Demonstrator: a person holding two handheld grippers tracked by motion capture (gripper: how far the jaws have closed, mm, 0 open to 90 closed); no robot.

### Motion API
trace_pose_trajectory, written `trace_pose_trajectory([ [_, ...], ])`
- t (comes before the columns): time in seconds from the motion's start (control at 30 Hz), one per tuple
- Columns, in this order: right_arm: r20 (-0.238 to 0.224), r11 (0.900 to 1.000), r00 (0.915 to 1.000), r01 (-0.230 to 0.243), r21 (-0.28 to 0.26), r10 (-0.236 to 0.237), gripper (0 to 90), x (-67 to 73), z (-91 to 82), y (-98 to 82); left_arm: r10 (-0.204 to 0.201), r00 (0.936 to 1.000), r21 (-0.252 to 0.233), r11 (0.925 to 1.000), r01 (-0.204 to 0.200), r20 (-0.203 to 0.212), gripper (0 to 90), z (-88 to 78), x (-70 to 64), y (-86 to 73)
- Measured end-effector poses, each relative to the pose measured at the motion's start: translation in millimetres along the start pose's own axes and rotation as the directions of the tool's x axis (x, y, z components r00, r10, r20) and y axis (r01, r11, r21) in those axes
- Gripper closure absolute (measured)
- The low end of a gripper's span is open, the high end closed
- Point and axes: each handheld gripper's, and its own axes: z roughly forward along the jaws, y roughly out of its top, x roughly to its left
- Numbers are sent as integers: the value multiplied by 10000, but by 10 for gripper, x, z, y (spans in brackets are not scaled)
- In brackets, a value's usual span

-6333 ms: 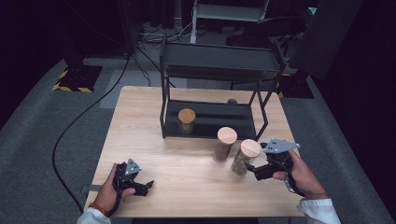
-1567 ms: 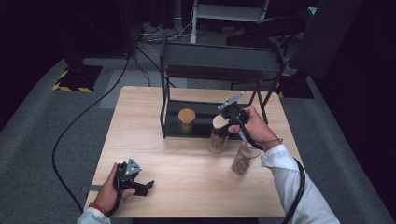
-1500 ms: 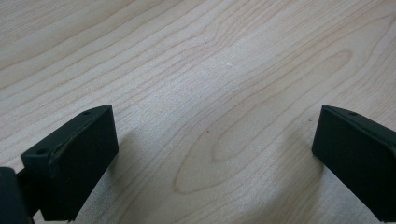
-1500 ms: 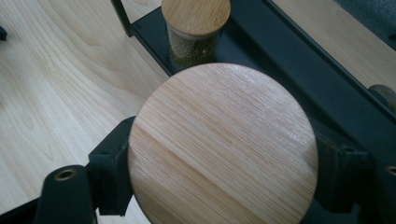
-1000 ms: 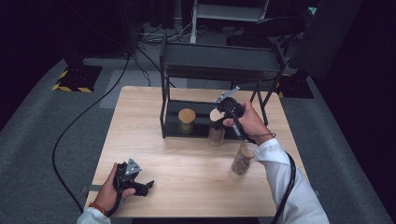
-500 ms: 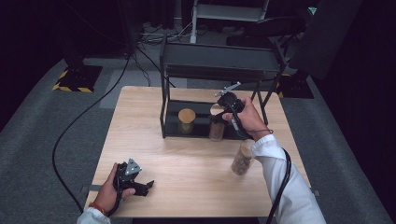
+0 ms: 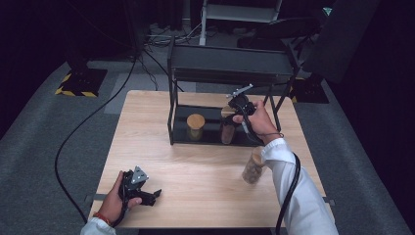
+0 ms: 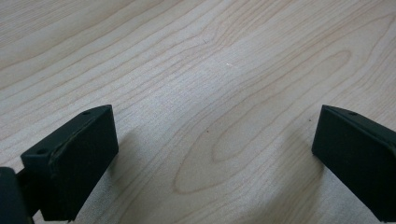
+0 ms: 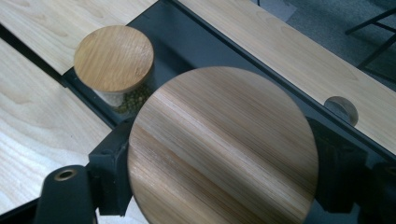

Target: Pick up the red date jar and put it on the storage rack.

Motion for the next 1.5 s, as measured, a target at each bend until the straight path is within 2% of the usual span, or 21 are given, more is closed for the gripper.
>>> trace_pose_trajectory([
  [0.5,37,9977,9980,-636,-240,637,231,-38,161,-47,37,10000,14,10000,-37,29,0,0,3,3],
  [0.6,31,9988,9990,-456,-198,457,231,-15,163,-30,44,10000,17,10000,-44,33,0,0,4,4],
  [0.87,269,9973,9972,-695,-247,701,229,5,190,-36,47,10000,17,10000,-47,35,1,0,4,4],
  [1.23,442,9975,9967,-669,-228,679,194,19,208,-33,50,10000,15,10000,-50,39,0,0,4,3],
  [1.3,545,9977,9964,-645,-185,654,150,33,210,-30,51,10000,18,10000,-51,36,1,0,4,4],
  [1.4,589,9977,9961,-646,-223,658,138,39,207,-43,51,10000,15,10000,-51,39,0,0,4,3],
  [1.5,834,9984,9949,-546,-176,559,101,81,219,-48,50,10000,16,10000,-50,40,0,0,5,4],
])
